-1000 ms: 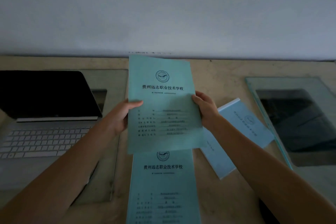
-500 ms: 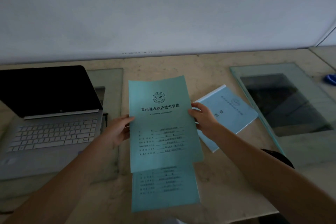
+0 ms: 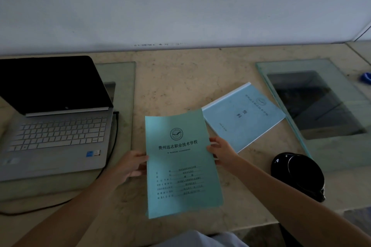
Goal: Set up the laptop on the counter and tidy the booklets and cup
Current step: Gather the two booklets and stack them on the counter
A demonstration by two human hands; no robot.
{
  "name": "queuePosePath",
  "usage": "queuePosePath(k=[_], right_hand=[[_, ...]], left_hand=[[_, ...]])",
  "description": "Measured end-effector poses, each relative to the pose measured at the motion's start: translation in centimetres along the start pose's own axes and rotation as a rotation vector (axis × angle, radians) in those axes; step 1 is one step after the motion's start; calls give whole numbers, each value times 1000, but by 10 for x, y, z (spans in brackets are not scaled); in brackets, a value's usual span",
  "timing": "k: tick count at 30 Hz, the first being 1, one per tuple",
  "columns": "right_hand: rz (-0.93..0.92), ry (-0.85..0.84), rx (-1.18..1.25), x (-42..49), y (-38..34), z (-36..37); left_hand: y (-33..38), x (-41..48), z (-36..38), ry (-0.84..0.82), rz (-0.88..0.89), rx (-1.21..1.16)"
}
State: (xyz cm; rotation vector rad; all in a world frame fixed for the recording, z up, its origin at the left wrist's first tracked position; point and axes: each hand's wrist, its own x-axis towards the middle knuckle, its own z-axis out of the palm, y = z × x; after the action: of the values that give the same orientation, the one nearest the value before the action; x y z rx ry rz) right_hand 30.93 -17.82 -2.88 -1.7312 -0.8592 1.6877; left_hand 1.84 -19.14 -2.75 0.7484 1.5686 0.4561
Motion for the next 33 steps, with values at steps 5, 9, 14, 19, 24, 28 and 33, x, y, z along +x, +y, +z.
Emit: queuePosePath(k=[5, 9, 14, 19, 24, 28, 33], right_hand=[[28, 4, -28, -1, 15, 0], [31, 28, -50, -1, 17, 1], [32, 46, -74, 0, 16, 2], [41, 79, -89, 6, 16, 2], [34, 100, -112, 12, 16, 3], [32, 124, -132, 17, 17, 0], [-7, 140, -236, 19, 15, -2]], left_hand=[[-14, 0, 0, 12, 5, 144], [-15, 5, -2, 73, 51, 322], [-15, 10, -3, 73, 80, 440], [-12, 15, -3, 98, 92, 468], [-8, 21, -4, 133, 121, 495], [-5, 25, -1, 165, 121, 476], [-2, 29, -3, 189, 138, 540]])
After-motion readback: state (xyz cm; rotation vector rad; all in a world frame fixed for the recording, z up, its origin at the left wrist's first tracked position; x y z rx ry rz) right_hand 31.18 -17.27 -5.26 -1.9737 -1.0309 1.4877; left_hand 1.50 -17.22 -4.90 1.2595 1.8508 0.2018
